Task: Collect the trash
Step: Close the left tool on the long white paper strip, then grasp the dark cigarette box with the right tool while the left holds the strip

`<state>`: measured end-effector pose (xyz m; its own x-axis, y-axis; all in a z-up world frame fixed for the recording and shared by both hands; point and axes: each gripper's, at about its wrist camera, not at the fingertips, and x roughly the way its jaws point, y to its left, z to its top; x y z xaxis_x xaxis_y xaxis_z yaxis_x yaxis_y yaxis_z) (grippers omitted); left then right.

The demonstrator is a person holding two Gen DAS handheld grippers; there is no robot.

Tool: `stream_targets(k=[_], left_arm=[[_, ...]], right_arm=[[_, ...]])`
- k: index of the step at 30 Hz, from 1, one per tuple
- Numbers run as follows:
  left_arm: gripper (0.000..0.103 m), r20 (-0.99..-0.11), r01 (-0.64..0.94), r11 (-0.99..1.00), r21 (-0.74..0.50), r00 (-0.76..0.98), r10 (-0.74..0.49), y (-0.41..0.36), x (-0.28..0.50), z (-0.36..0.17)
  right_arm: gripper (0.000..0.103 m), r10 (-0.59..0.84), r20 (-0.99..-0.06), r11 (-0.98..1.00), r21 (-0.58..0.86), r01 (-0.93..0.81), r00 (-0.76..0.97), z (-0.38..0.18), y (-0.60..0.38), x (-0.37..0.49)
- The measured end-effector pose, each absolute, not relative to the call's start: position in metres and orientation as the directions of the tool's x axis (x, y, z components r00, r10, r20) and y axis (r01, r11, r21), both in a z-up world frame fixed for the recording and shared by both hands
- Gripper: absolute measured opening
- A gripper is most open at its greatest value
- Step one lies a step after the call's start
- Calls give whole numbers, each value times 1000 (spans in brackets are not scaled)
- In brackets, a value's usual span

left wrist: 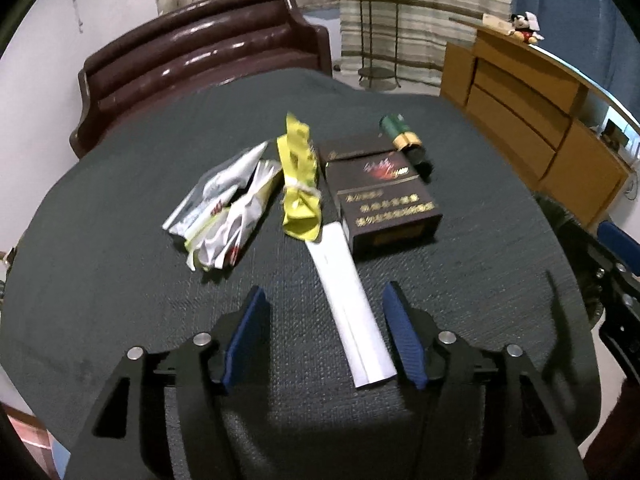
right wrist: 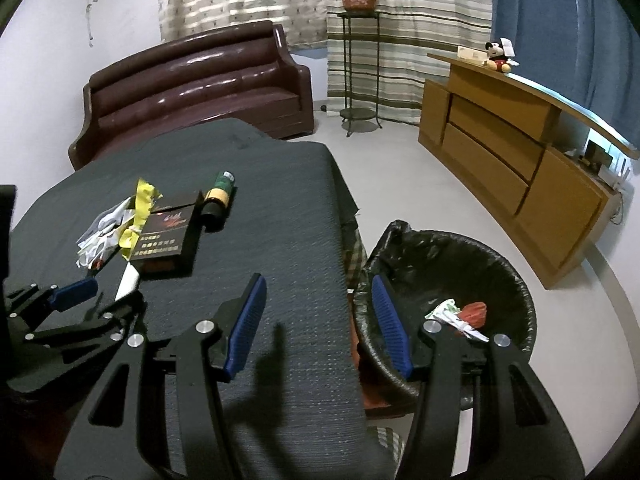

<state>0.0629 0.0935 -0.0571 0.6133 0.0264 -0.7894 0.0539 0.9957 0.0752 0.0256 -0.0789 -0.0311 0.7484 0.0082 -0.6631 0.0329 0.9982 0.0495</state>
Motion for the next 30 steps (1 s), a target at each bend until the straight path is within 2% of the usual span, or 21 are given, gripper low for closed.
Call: stream_targets(k=[5, 13, 19, 30], left_arm=[[62, -790, 63, 997, 54, 613, 4, 99, 63, -57], [19, -777, 141, 989, 51, 628, -49, 108, 48, -57], [15, -773, 157, 987, 25, 629, -81, 123, 38, -57], [15, -744, 158, 987, 18, 662, -92, 133, 22, -36]], right_arm=[[54, 18, -665, 998, 57, 28, 746, -33, -79, 25], [54, 33, -668, 998, 68, 17, 743, -36, -76, 25], [54, 42, -670, 998, 64, 1, 741, -37, -70, 24], [54, 67, -665, 998, 60, -36, 744, -32, -50, 27]])
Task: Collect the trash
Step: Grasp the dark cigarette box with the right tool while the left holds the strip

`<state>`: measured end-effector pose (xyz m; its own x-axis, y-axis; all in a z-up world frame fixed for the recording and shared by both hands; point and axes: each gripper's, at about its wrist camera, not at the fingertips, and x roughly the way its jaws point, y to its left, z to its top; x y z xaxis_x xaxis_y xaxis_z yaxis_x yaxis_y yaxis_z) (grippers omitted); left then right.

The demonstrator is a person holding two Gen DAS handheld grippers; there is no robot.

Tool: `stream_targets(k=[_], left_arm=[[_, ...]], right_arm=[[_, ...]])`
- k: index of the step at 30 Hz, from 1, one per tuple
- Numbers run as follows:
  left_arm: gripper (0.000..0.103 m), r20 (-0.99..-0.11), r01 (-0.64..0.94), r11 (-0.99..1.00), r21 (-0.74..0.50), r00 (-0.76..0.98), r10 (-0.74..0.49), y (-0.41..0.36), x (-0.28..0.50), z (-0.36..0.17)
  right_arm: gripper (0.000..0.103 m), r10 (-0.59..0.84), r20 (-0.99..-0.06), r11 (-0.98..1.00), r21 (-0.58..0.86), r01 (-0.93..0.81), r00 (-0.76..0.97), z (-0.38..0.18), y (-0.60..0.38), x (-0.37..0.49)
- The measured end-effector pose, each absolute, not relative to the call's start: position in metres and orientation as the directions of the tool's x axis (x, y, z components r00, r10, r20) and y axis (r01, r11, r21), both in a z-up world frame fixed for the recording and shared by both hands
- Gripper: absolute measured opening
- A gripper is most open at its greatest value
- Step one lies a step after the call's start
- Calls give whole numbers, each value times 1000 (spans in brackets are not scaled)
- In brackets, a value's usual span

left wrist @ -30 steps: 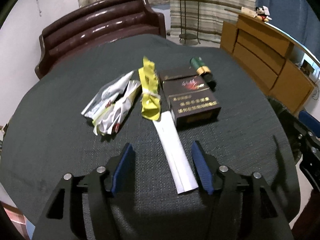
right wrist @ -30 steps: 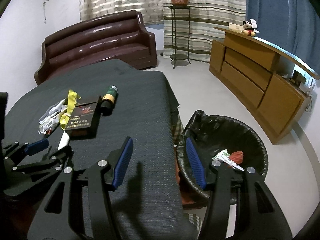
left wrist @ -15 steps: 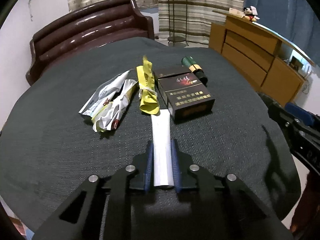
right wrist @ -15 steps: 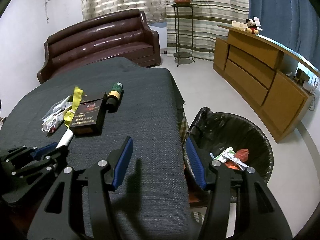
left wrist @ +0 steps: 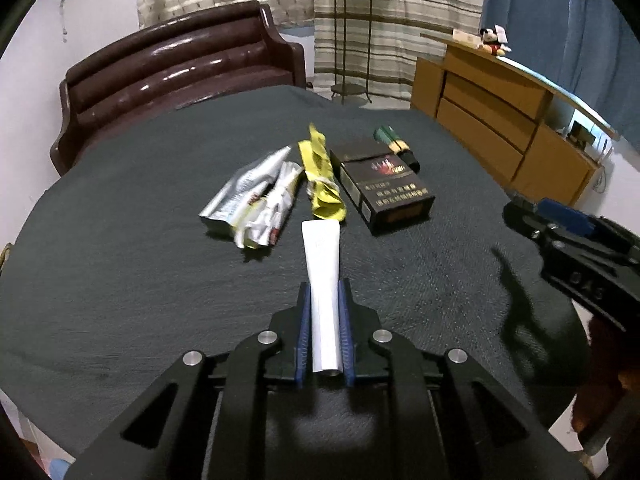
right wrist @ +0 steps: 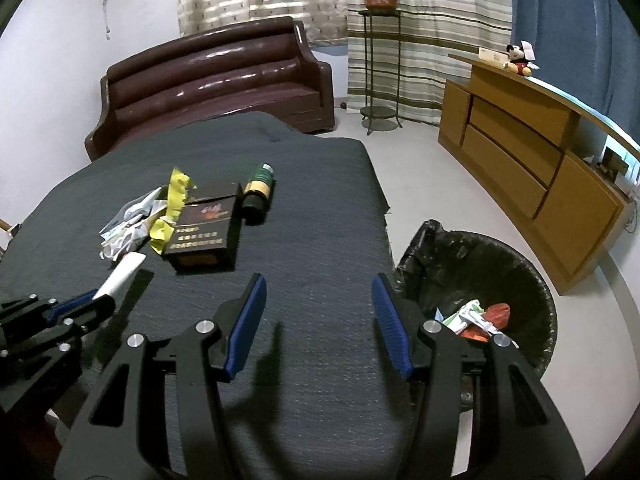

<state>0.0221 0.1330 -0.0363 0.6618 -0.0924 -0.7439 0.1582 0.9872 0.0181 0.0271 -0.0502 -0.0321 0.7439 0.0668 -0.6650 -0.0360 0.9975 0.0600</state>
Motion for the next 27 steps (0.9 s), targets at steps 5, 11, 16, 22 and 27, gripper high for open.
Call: stream_targets(k=[5, 11, 16, 22, 27], left_arm=[[15, -722, 140, 990, 12, 686, -88, 146, 17, -26], [15, -698, 104, 994, 24, 714, -58, 160, 16, -19], [15, -687, 59, 998, 26, 726, -25, 181, 23, -17], [15, -692, -13, 999, 29, 722, 30, 215, 40, -23], [15, -695, -72, 997, 28, 715, 71, 244, 54, -29]], right_arm=[[54, 78, -665, 997, 56, -55, 743, -31, -39, 31], [55, 94, -663, 995, 52, -79, 743, -29, -22, 38], [60, 115, -672, 993, 60, -102, 732, -28, -8, 50], [64, 132, -692, 991, 67, -119, 710, -32, 9, 66], [69, 126, -711, 990, 52, -127, 692, -35, 20, 79]])
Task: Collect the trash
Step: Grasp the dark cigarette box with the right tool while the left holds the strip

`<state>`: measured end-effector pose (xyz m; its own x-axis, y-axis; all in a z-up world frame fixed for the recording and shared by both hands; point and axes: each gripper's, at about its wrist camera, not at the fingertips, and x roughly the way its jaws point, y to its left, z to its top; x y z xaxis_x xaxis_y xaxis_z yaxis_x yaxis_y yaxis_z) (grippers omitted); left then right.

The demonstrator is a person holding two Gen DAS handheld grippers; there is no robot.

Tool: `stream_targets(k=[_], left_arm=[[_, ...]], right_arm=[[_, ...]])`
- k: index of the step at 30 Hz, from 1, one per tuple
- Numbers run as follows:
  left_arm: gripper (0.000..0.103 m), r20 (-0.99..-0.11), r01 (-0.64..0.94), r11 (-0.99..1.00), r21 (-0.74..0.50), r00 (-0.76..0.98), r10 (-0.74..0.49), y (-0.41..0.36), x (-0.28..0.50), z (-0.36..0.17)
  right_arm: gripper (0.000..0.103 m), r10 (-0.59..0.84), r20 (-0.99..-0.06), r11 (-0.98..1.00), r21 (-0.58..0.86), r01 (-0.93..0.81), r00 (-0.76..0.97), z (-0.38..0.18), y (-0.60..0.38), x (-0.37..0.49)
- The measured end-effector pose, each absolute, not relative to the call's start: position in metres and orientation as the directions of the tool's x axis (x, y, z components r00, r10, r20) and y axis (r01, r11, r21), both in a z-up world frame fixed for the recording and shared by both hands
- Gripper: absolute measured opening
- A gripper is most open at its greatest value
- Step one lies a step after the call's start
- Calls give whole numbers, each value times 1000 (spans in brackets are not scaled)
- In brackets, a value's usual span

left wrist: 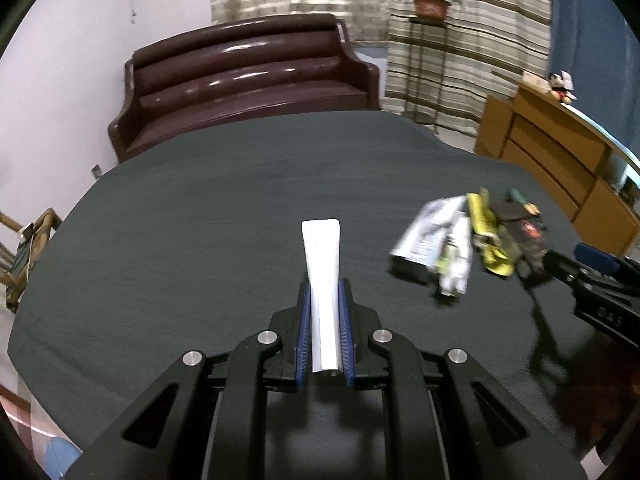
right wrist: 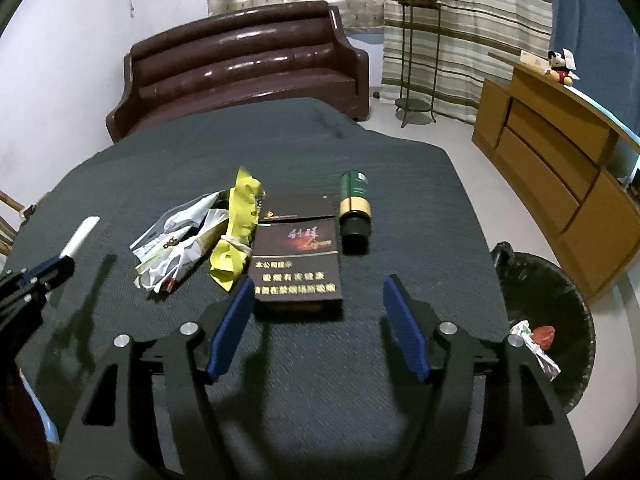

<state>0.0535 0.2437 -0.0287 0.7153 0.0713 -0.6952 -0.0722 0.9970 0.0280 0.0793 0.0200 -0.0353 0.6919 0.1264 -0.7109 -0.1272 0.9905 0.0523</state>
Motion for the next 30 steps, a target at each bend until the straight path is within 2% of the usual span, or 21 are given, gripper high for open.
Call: stream_targets(k=[14, 18, 30], left_arm=[[15, -717, -114, 994, 1, 693, 80, 268, 72, -38], [15, -721, -118, 993, -6, 689, 77, 266, 73, -39], [15, -723, -114, 993, -14, 688, 69, 266, 72, -38]], right_arm=[[69, 80, -769, 992, -1, -125, 635, -46, 41, 105], [54, 80, -787, 989, -12, -145, 611, -50, 44, 110], [54, 90, -741, 987, -21, -157, 665, -41, 41, 85]])
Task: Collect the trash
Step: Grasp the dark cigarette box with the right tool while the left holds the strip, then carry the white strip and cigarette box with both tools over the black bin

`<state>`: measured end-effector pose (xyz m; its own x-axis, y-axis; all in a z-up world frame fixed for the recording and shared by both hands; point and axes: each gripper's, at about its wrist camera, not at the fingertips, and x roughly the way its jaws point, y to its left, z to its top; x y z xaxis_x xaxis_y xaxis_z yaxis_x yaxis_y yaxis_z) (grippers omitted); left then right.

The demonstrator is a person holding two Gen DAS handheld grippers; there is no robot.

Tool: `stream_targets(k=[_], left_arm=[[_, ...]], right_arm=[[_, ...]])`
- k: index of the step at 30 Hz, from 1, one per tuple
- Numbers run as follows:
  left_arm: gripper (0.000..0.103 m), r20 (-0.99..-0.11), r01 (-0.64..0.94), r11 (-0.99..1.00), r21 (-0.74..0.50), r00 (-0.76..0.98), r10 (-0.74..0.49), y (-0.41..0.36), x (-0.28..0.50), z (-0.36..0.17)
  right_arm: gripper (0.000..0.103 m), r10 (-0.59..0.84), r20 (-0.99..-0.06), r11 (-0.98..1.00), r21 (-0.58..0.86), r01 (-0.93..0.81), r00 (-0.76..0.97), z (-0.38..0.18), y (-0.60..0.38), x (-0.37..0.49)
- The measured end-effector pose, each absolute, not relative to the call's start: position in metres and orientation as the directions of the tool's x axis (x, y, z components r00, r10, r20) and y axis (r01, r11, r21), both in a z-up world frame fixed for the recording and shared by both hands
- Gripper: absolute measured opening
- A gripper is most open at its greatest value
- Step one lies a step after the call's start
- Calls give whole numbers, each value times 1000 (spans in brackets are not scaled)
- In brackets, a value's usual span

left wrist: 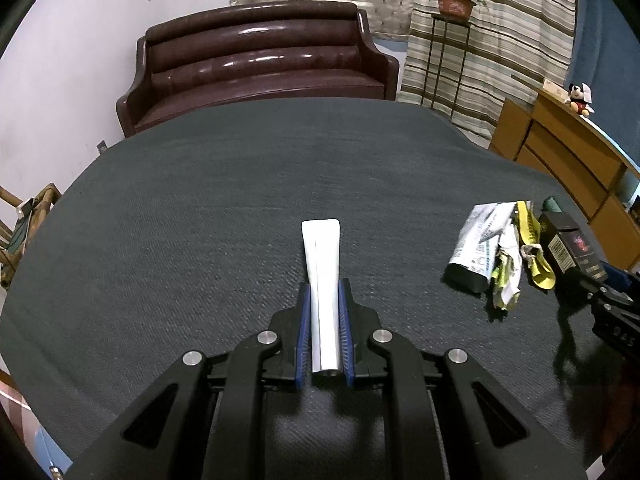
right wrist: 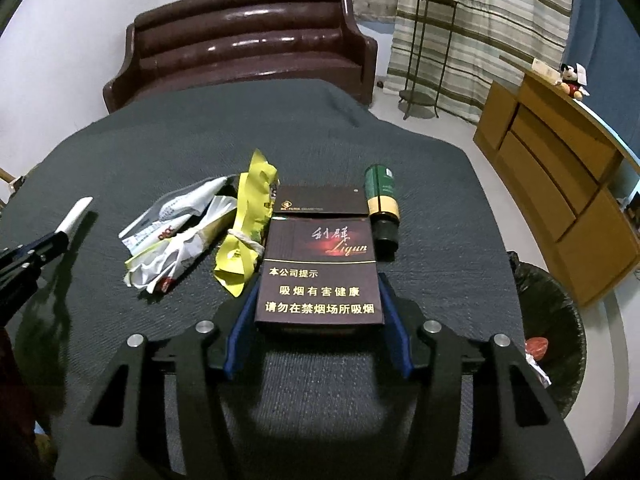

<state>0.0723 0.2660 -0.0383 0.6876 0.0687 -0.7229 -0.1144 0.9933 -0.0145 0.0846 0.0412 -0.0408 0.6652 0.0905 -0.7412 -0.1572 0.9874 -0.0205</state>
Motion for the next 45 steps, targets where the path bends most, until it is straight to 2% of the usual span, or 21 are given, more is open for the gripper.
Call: stream_targets(k=[15, 22, 24, 25, 26, 28, 38, 45], left_arm=[[15, -718, -107, 994, -13, 693, 66, 269, 67, -35], [15, -718, -111, 994, -13, 693, 68, 269, 68, -35], [15, -719, -108, 994, -14, 692, 65, 267, 69, -35], [15, -720, -105, 994, -14, 691, 63, 267, 70, -35], [15, -720, -102, 995, -13, 692, 61, 266, 70, -35], [15, -719, -96, 995, -12, 692, 58, 262, 70, -35], [15, -705, -53, 998, -16, 709, 27, 242, 60, -26], [15, -685, 42, 999, -20, 727, -44, 193, 52, -14]], right_arm=[[54, 96, -774, 991, 17, -131, 626, -50, 21, 67], [61, 95, -784, 992, 25, -122, 613, -51, 24, 79], [60, 94, -787, 992, 25, -121, 609, -52, 26, 81], [55, 92, -788, 992, 22, -121, 609, -53, 27, 81], [54, 87, -787, 992, 15, -122, 611, -54, 28, 79], [54, 90, -786, 991, 10, -133, 611, -54, 29, 79], [53, 92, -736, 994, 24, -111, 671, -39, 9, 57], [53, 49, -688, 999, 22, -46, 724, -21, -34, 36]])
